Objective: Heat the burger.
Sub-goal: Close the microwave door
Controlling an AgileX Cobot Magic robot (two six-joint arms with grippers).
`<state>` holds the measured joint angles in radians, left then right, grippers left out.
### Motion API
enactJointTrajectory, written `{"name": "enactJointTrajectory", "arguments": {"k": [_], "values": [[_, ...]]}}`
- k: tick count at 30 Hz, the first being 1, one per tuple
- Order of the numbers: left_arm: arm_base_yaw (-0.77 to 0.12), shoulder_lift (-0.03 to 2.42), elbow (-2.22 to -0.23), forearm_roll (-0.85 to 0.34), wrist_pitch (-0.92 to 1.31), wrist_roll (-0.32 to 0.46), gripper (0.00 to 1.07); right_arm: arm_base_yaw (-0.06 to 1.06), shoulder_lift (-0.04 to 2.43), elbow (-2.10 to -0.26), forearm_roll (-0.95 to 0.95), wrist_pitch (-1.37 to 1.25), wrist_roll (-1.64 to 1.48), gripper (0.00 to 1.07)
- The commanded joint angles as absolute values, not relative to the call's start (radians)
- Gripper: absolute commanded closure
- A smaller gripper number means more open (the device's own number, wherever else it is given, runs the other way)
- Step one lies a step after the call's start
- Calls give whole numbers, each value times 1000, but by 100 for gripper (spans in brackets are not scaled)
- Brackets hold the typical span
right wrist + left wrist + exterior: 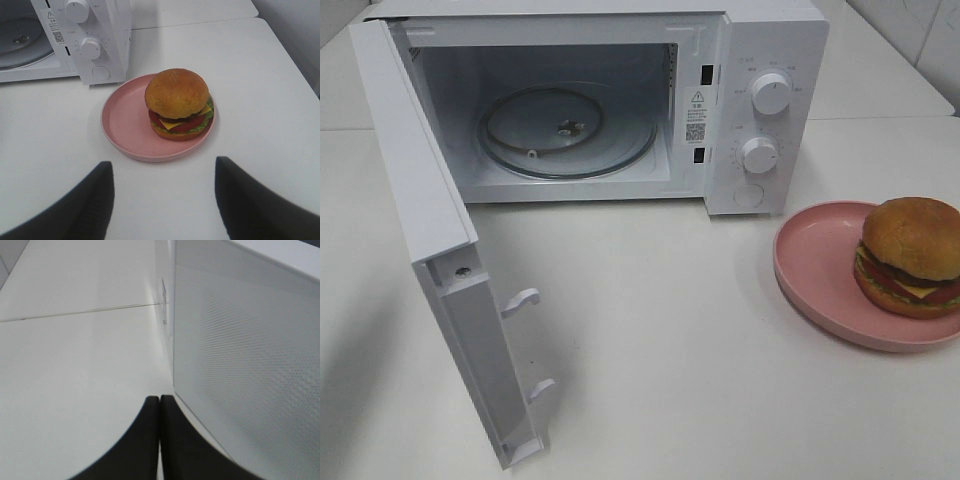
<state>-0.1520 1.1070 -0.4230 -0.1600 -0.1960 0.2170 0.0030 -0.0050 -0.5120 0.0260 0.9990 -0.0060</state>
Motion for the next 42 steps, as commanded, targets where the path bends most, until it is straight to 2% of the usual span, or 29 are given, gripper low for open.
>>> {"name": "enactJointTrajectory", "arguments": {"k": [1, 3, 6, 8, 12, 14, 17, 19, 22, 23, 24, 28, 39, 42], "values": [[-191, 1160, -424, -105, -300, 217, 106, -1, -30, -510, 25, 996, -6, 49], [-225, 1246, -434, -26, -379, 209, 106, -1, -30, -510, 26, 996, -6, 49], [-236, 1308, -448, -11, -406, 194, 106, -1, -30, -510, 24, 996, -6, 49], [-236, 1385, -481, -8, -420, 146, 106, -1, -30, -510, 24, 996, -6, 49], [-238, 1445, -517, 27, -423, 128, 106, -1, -30, -510, 24, 996, -6, 49], [-244, 1508, -554, 128, -462, 119, 106, -1, -30, -510, 24, 996, -6, 49], [-247, 1522, -562, 142, -476, 107, 106, -1, -30, -510, 24, 996, -6, 49], [-252, 1572, -586, 158, -518, 12, 106, 2, -30, -510, 24, 996, -6, 49], [-252, 1584, -594, 173, -524, 0, 106, 2, -30, -510, 25, 996, -6, 49], [-260, 1604, -612, 215, -524, -24, 106, 2, -30, -510, 25, 996, -6, 49], [-271, 1623, -634, 254, -524, -27, 106, 2, -30, -510, 25, 996, -6, 49], [-300, 1653, -664, 277, -525, -29, 106, 2, -30, -510, 25, 996, -6, 49], [-434, 1808, -839, 270, -544, -29, 106, 2, -30, -510, 25, 996, -6, 50], [-444, 1823, -864, 268, -544, -29, 106, 2, -30, -510, 25, 996, -6, 50]]}}
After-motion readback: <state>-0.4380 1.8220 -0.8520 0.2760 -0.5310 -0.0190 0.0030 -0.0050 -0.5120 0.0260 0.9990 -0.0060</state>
